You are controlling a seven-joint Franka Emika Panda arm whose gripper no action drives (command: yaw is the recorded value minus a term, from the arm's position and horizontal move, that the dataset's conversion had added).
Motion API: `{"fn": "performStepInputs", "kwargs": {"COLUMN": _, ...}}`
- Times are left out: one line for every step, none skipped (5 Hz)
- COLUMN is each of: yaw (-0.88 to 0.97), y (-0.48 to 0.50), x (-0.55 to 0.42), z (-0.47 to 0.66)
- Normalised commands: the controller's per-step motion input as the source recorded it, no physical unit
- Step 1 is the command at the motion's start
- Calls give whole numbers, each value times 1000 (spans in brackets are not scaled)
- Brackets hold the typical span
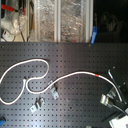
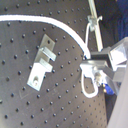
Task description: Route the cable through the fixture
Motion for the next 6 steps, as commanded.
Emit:
{"fn": "performStepInputs", "kwargs": {"yaw": -996, "y": -22, "x": -40, "z": 116}}
{"fn": "performStepInputs", "kwargs": {"yaw": -814, "y": -82, "x": -123, "z": 92}}
{"fn": "performStepInputs", "kwargs": {"yaw": -623, "y": -166, "x": -196, "z": 91}}
{"fn": "performStepInputs", "kwargs": {"yaw": -366, "y": -283, "x": -273, "z": 77}}
{"fn": "performStepInputs", "kwargs": {"yaw": 0, "y": -12, "x": -9, "z": 27}}
{"fn": "performStepInputs", "kwargs": {"yaw": 197, "y": -203, "x": -362, "z": 244}}
